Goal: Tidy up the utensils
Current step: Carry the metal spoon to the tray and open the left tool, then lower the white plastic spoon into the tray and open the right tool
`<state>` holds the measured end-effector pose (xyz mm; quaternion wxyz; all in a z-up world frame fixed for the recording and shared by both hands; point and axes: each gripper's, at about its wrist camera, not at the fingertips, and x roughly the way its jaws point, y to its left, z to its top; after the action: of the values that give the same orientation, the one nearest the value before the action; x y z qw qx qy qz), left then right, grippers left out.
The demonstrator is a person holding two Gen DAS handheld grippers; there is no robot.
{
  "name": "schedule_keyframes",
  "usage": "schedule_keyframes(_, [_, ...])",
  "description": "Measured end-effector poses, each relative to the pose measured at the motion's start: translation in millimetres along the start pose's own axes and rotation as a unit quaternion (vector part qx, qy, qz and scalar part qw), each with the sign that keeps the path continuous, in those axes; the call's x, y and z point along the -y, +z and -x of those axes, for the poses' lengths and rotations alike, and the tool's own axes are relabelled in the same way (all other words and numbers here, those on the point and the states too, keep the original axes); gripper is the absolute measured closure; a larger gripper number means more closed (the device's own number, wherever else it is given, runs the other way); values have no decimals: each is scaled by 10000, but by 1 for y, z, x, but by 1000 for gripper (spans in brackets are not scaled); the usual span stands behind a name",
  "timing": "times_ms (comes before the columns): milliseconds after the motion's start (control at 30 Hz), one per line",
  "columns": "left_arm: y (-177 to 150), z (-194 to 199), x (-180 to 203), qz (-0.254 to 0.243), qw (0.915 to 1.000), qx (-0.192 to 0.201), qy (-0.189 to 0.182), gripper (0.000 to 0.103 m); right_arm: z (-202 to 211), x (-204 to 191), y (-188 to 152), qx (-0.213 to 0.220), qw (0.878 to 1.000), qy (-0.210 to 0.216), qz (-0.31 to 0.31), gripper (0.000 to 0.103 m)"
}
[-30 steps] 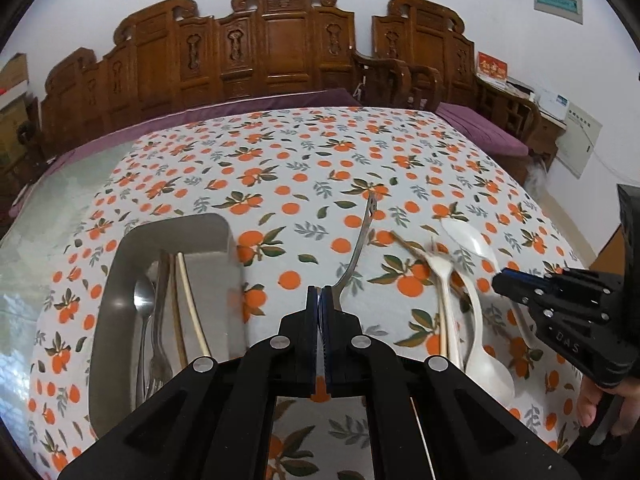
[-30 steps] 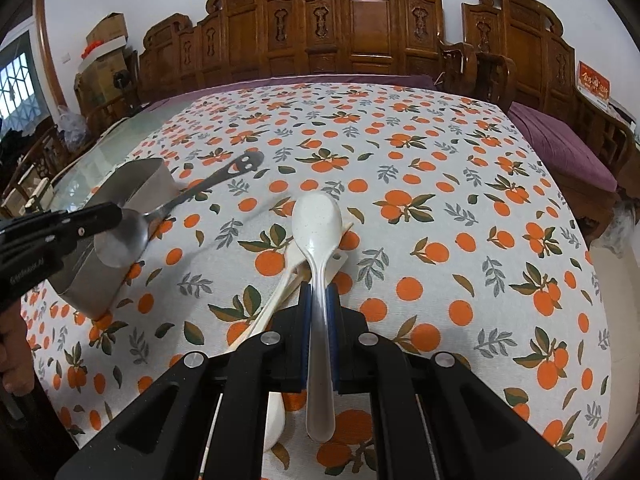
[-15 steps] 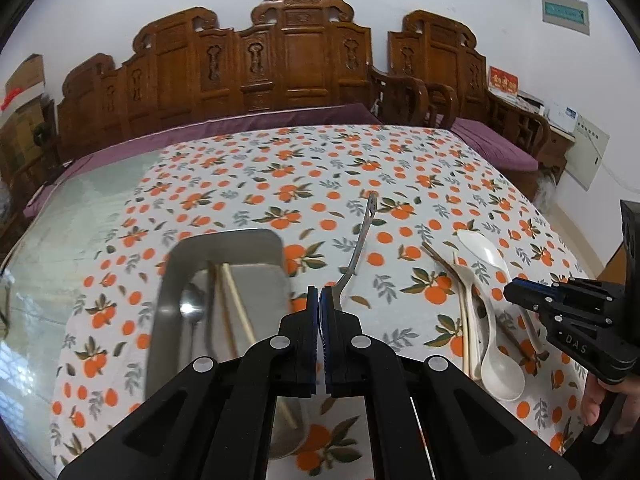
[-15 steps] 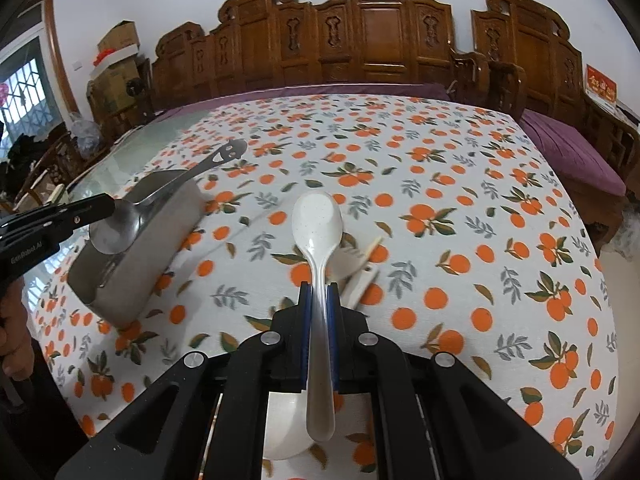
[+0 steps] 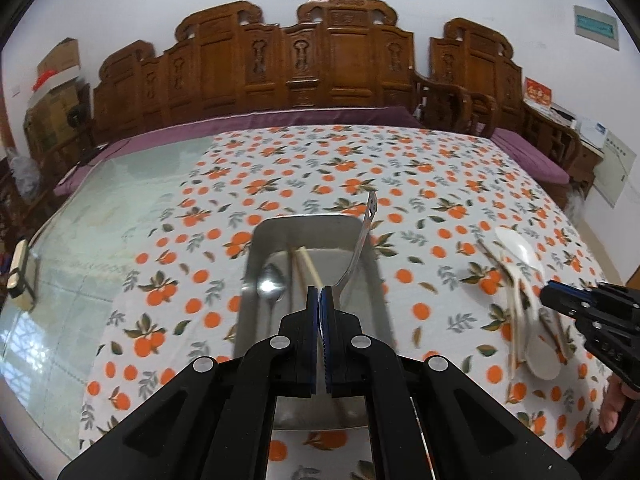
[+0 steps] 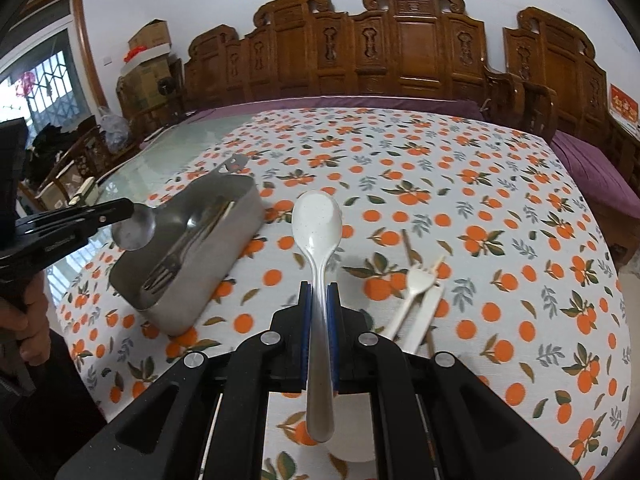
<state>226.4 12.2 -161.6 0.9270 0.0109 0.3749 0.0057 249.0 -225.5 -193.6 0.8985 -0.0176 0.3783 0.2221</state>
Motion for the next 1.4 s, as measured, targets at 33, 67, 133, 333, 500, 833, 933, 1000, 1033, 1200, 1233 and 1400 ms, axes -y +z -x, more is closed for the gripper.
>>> schedule_keyframes(33, [-1, -2, -3, 18, 10000, -18, 53, 102, 0, -3, 0, 1, 10000, 25, 31, 94])
schedule_keyframes(67, [-1, -4, -6, 28, 9999, -30, 97, 102, 0, -6, 0, 1, 10000, 40, 50, 94])
schedule_keyframes(133, [-3, -11, -11, 46, 9998, -82, 196, 102, -1, -10, 0, -6, 9999, 98, 77, 94])
schedule_keyframes(333, [-12, -32, -20, 26, 9981, -384, 480, 102, -2, -14, 0, -23, 9998, 137, 116, 94])
schedule_keyframes(500, [-18, -45, -27, 109, 9970, -579, 494, 102, -3, -15, -1, -49, 9998, 147, 97, 94])
schedule_keyframes(833, [-24, -61, -26, 60, 9956, -847, 401, 102, -11, -33, -4, -209, 9991, 254, 276, 94])
schedule_keyframes(933, [-25, -66, -26, 86, 9949, -955, 323, 102, -14, -42, -4, -249, 9985, 331, 349, 94])
schedule_keyframes(1000, [-24, -66, -25, 121, 9950, -959, 246, 102, -17, -47, -4, -271, 9983, 343, 390, 94])
schedule_keyframes(1033, [-24, -65, -26, 125, 9951, -948, 247, 100, -18, -49, -4, -276, 9982, 350, 390, 94])
schedule_keyframes(1200, [-21, -61, -29, 188, 9957, -893, 145, 99, -22, -57, 5, -208, 9982, 469, 296, 94])
schedule_keyframes(1233, [-20, -59, -30, 204, 9958, -884, 115, 98, -22, -58, 6, -195, 9982, 487, 282, 94])
schedule_keyframes(1400, [-13, -47, -36, 216, 9971, -729, 23, 88, -29, -65, 15, -172, 9979, 604, 173, 94])
